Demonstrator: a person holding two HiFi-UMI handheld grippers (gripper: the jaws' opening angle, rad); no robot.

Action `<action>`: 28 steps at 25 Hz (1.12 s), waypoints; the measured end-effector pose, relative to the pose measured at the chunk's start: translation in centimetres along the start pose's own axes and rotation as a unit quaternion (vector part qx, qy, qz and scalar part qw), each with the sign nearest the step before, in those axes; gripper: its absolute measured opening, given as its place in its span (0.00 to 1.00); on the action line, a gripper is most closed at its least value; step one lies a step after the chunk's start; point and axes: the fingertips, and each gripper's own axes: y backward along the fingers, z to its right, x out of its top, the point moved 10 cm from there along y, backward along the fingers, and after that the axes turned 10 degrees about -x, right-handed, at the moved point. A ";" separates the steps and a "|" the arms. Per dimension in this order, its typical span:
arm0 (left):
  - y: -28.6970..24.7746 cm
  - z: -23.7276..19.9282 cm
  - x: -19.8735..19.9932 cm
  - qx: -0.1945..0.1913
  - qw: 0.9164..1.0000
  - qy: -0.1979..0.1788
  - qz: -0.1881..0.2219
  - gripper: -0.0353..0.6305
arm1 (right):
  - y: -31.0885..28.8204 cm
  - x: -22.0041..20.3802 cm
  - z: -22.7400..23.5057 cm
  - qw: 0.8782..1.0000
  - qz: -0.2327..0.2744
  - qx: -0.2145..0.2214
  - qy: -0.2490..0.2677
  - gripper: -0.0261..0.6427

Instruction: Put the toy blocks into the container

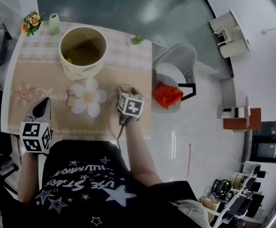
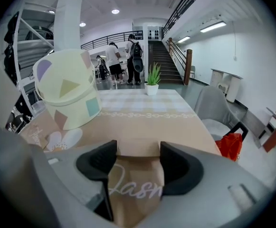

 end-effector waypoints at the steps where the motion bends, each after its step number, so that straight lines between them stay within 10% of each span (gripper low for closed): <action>1: 0.0 0.0 0.1 0.000 1.000 -0.001 0.002 0.07 | 0.2 0.2 -0.1 1.000 0.005 0.002 -0.002 0.47; 28: 0.2 -1.3 3.0 0.021 0.999 -0.001 0.043 0.07 | 8.4 17.2 -6.2 0.966 0.230 0.117 0.022 0.47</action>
